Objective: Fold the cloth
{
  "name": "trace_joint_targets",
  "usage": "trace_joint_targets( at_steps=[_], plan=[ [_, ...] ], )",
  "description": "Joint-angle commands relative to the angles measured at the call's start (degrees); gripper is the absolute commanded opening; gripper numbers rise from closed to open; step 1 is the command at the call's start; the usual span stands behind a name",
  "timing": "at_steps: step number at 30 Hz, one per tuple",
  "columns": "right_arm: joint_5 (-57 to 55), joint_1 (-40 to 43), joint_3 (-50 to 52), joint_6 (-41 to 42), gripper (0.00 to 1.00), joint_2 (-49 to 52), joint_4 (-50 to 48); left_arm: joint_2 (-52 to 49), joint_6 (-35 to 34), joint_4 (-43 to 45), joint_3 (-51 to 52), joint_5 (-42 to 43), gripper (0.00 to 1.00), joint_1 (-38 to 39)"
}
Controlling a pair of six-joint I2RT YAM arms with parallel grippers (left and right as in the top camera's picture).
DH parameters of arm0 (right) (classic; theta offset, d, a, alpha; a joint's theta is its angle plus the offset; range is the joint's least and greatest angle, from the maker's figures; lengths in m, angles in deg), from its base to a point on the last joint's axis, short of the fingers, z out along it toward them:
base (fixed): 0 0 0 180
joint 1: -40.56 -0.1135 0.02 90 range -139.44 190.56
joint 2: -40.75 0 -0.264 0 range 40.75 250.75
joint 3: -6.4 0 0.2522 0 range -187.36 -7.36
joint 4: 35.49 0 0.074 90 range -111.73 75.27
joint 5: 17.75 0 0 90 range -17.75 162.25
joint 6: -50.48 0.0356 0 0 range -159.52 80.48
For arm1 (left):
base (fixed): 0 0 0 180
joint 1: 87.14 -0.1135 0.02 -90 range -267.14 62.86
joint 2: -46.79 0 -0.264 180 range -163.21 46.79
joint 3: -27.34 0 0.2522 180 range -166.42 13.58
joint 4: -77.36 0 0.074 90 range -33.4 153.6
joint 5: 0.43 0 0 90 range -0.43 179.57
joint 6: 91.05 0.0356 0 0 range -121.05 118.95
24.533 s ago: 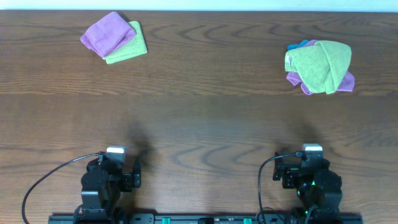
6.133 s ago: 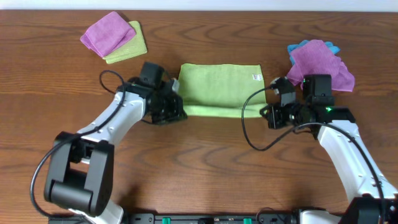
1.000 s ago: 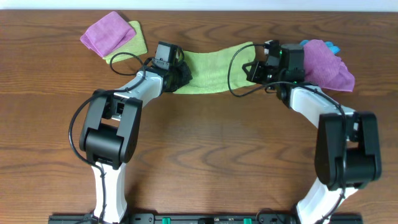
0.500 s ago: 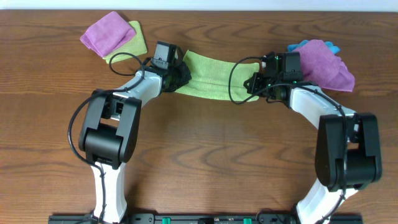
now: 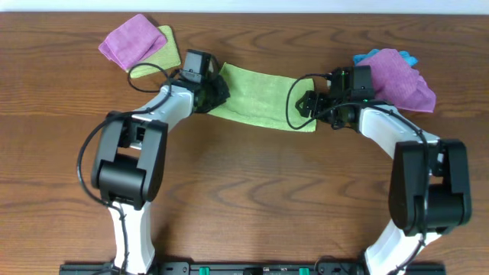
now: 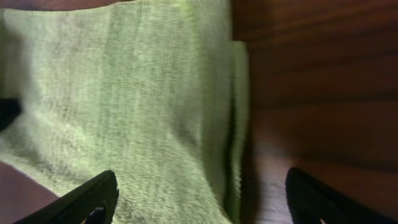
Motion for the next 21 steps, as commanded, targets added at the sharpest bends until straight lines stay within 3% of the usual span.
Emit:
trace_joint_targets(
  at_steps=[1,6,13,21],
  plan=[
    [-1.99,1.75,-0.07,-1.79,0.88,-3.06,-0.39,6.21,3.56,-0.46,0.11,-0.22,0.06,-1.33],
    [-1.95,2.69,-0.07,-1.95,0.84,-3.21,-3.08,11.04,5.97,0.11,0.11,-3.89,0.31,-1.68],
    [-1.99,2.29,-0.07,-3.45,0.75,-3.19,-9.9,8.31,5.92,4.44,0.11,-5.99,0.64,-1.7],
    [-4.55,2.29,-0.63,-4.11,0.75,-2.71,-11.82,2.73,5.92,13.05,-0.09,-6.23,0.71,-1.92]
  ],
)
